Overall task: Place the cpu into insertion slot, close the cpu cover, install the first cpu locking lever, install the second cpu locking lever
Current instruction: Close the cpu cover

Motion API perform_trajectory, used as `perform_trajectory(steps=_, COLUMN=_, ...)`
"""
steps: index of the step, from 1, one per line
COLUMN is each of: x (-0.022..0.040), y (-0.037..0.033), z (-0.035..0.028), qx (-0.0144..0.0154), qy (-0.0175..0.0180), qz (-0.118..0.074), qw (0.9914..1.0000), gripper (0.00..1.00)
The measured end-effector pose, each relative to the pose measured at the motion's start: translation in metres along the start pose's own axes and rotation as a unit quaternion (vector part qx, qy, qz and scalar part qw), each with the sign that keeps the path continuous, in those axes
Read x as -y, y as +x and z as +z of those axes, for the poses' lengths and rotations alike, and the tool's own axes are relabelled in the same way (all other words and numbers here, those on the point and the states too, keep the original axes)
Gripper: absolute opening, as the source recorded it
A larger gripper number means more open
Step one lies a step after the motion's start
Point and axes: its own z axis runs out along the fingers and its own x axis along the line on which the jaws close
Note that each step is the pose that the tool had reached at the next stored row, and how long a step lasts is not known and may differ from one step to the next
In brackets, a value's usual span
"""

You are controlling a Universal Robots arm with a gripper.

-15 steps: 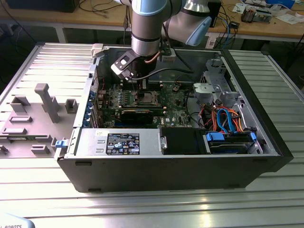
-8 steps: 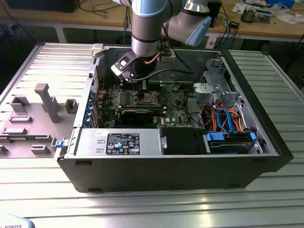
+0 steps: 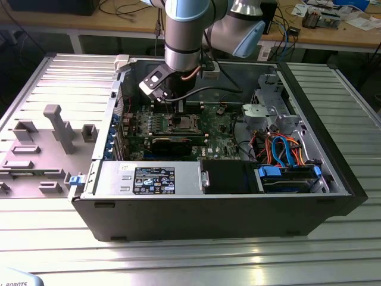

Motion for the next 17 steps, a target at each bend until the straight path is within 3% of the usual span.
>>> perform_trajectory(steps=3, x=0.0004, y=0.0, z=0.0001, qx=-0.0001, qy=0.0, qz=0.0, qw=1.0, gripper=0.11)
perform_trajectory(steps=7, x=0.006, y=0.0005, z=0.0009, qx=-0.0006, qy=0.0, qz=-0.002, qw=1.0, gripper=0.11)
perform_trajectory(steps=13, x=0.0068, y=0.0005, z=0.0038, qx=-0.0005, qy=0.0001, qz=-0.004, qw=0.99999, gripper=0.11)
perform_trajectory(steps=17, x=0.007, y=0.0006, z=-0.0018, qx=-0.0006, qy=0.0001, qz=-0.004, qw=0.99999, gripper=0.11)
